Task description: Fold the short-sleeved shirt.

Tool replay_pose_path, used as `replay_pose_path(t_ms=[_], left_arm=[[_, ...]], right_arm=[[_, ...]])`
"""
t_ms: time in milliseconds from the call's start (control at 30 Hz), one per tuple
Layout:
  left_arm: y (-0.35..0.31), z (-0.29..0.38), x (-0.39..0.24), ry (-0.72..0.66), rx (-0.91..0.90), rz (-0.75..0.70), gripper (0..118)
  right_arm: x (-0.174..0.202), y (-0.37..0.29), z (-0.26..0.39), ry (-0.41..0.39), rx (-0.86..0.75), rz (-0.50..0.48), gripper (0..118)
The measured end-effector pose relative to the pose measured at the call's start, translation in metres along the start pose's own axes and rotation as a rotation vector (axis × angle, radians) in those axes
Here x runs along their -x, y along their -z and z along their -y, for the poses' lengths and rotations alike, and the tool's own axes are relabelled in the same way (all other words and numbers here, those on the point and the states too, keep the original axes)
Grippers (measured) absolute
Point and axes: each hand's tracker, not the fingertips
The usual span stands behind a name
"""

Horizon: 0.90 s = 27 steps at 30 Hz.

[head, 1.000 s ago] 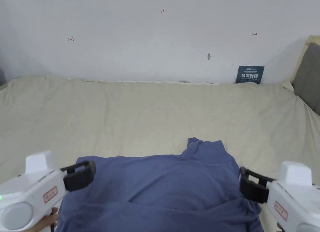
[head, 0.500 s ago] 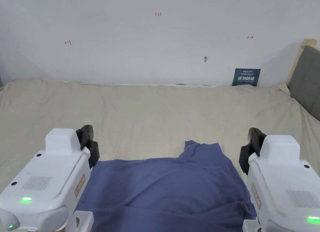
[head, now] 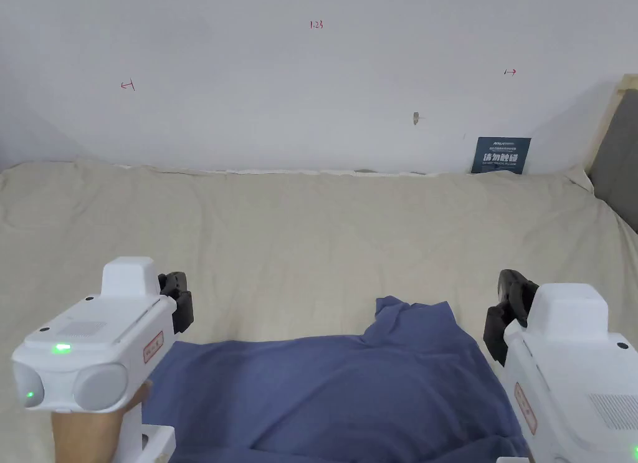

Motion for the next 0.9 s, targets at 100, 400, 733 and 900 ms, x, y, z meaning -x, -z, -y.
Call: replay_pose_path(t_ms=[100, 400, 733, 900], left_arm=[[0.052, 0.0, 0.021, 0.0, 0.153, 0.022, 0], [0.177, 0.041, 0.089, -0.163, 0.507, -0.049, 111], [0.221, 0.11, 0.113, -0.147, 0.637, -0.112, 31], [0.213, 0.106, 0.09, -0.052, 0.587, -0.076, 2]], right_arm=[[0.005, 0.021, 0.0, -0.002, 0.015, -0.003, 1], [0.017, 0.088, 0.018, 0.0, 0.092, -0.005, 1], [0.009, 0.137, 0.058, 0.04, 0.254, -0.015, 1], [-0.011, 0.169, 0.074, 0.085, 0.349, -0.013, 2]])
